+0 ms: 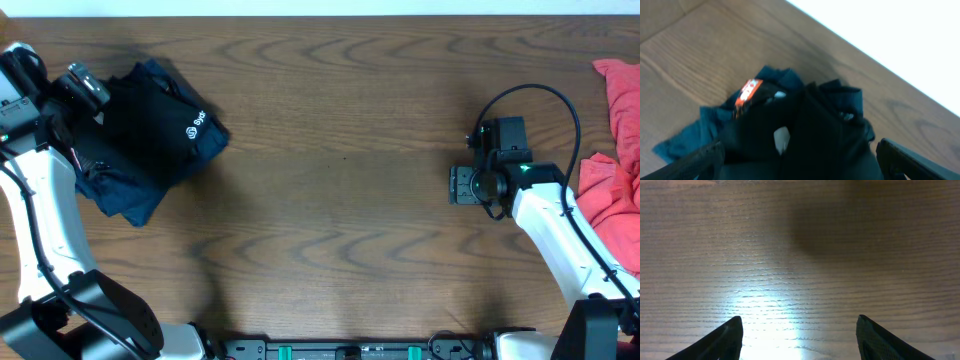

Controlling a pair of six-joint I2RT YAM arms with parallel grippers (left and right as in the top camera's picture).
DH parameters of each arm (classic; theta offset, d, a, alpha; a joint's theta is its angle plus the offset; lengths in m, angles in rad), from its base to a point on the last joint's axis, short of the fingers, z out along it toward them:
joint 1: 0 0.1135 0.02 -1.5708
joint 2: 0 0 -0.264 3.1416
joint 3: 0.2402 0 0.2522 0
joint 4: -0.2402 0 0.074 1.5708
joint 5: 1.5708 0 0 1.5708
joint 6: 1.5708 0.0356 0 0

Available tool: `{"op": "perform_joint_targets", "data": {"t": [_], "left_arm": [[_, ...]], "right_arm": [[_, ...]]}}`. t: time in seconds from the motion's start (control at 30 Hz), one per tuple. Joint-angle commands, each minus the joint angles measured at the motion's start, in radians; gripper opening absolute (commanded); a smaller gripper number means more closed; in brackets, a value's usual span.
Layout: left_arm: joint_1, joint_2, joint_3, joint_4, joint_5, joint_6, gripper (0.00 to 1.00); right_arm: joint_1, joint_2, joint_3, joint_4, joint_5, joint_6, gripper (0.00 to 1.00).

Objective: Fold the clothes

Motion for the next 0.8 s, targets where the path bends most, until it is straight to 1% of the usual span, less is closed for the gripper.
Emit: {"op": "perform_joint_targets", "data": {"t": [0.0,0.17,0.33,0.47,0.57,0.63,0.67,0.73,0.77], "left_arm": [[0.001,0.040,0.003,-0.026,-0.023,-0.013,0.98],[0.001,0.154,0.002,-0.074,-0.089,-0.013,0.98],[0.010,0.263,0.002,-0.070,-0.092,-0.013,0.98],[0.018,0.278,0.005,-0.056,-0.085,-0.013,0.98],[0.016,0.242,0.022,-0.047,-0.037,-0.013,0.98],[0.012,0.202,0.037,-0.040,0.003,-0.012,0.98],[0.006,0.180,0.044,-0.040,0.023,-0.012,0.98],[-0.023,0.127,0.051,-0.031,0.063,0.035,0.98],[-0.045,0.100,0.051,-0.027,0.065,0.067,0.98]], "right_arm": [[-0.023,-0.016,0.015,-0.004,0.007,-0.003,0.71],[-0.023,-0.016,0.015,-0.010,0.006,-0.003,0.71],[-0.024,-0.016,0.015,-0.029,0.007,-0.003,0.71],[-0.023,-0.016,0.015,-0.032,0.007,-0.003,0.71],[-0.023,-0.016,0.015,-0.031,0.007,-0.003,0.72],[-0.023,-0.016,0.015,-0.028,0.006,-0.002,0.80],[-0.023,-0.016,0.015,-0.026,0.006,-0.002,0.88],[-0.023,-0.016,0.015,-0.015,0.000,-0.002,0.99],[-0.023,-0.016,0.015,-0.006,-0.013,-0.002,0.99]]}}
